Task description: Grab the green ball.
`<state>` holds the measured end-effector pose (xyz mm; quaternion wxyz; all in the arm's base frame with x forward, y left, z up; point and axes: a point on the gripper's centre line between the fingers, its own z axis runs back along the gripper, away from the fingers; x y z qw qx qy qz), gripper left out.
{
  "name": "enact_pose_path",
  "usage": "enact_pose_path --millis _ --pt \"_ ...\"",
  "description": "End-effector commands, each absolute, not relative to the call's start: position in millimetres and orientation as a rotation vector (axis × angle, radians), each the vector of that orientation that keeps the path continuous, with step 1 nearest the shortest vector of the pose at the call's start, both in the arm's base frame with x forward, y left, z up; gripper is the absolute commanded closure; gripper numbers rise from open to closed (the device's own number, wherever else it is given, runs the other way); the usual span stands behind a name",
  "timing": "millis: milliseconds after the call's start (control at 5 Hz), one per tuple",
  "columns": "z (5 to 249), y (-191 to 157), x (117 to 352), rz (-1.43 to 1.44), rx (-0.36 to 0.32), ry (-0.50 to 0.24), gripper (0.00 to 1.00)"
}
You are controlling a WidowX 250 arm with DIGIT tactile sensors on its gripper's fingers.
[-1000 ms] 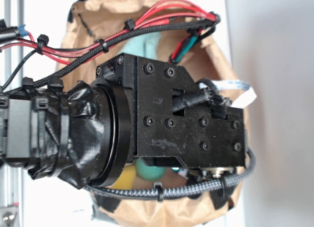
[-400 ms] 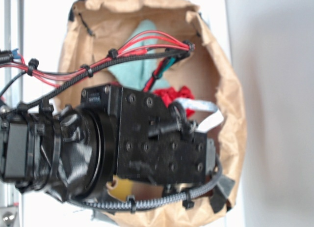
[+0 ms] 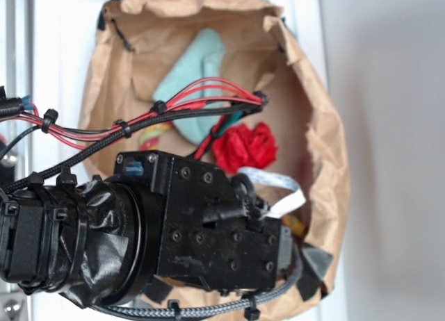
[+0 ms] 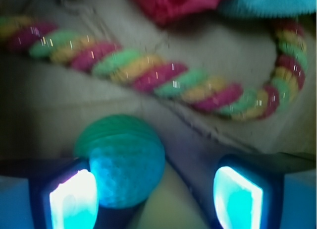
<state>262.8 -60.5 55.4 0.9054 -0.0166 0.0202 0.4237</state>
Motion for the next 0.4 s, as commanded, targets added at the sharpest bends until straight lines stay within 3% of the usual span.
enact_pose_path --millis 0,200 --pt "97 -68 261 0.842 -0.147 0.037 0.00" --pt "108 -67 257 0.828 -0.158 0.041 0.00"
